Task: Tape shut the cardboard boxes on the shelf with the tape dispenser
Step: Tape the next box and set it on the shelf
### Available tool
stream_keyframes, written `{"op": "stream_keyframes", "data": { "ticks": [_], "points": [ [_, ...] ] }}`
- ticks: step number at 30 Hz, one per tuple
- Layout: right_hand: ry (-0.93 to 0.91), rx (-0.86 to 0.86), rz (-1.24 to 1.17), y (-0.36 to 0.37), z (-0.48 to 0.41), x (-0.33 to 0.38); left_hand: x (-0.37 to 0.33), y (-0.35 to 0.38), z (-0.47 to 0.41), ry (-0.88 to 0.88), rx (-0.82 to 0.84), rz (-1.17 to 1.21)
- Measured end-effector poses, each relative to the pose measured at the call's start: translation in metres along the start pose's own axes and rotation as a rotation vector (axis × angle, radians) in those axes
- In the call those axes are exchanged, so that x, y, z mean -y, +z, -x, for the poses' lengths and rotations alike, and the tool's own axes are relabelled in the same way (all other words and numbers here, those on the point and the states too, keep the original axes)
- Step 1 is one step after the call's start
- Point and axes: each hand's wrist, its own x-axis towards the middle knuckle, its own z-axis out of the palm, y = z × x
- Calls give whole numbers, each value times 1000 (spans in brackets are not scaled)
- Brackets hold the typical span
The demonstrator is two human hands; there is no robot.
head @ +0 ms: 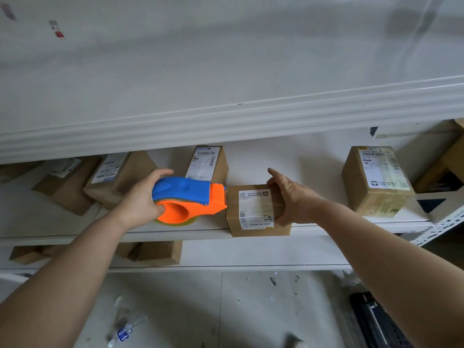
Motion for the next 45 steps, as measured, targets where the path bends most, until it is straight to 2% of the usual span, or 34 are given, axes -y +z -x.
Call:
{"op": "stream_keyframes", "data": {
  "ticks": [12, 14, 17, 19, 30, 34, 36, 40, 41, 43, 45],
  "points": [
    [-14, -39, 27, 6, -1, 0, 22, 31, -1, 2, 5, 28],
    [-19, -42, 114, 6, 2, 4, 22, 32, -2, 10, 2, 23],
    [-76, -26, 411, 20, 6, 20, 20, 31, -2, 26, -6, 8],
    [-135, -38, 520, 38, 8, 28, 18, 31, -2, 24, -21, -1],
    [-185, -4, 614, 60, 8, 57, 21, 34, -1, 18, -12, -8],
    [-95, -52, 519, 48, -11, 70, 23, 35, 1, 15, -20, -14],
    [-33, -2, 467, 46, -24, 76, 20, 36, 2, 27, -19, -5],
    [-45, -40, 439, 40, -31, 74, 2, 26, 11, 54, -75, 40],
    [-62, -83, 347, 35, -29, 70, -5, 21, 15, 62, -114, 64],
    [-117, -169, -9, 22, -21, 62, -22, 12, 20, 107, -184, 112],
    [-144, -163, -312, 15, -11, 49, -43, 9, 19, 159, -182, 129]
  ]
}}
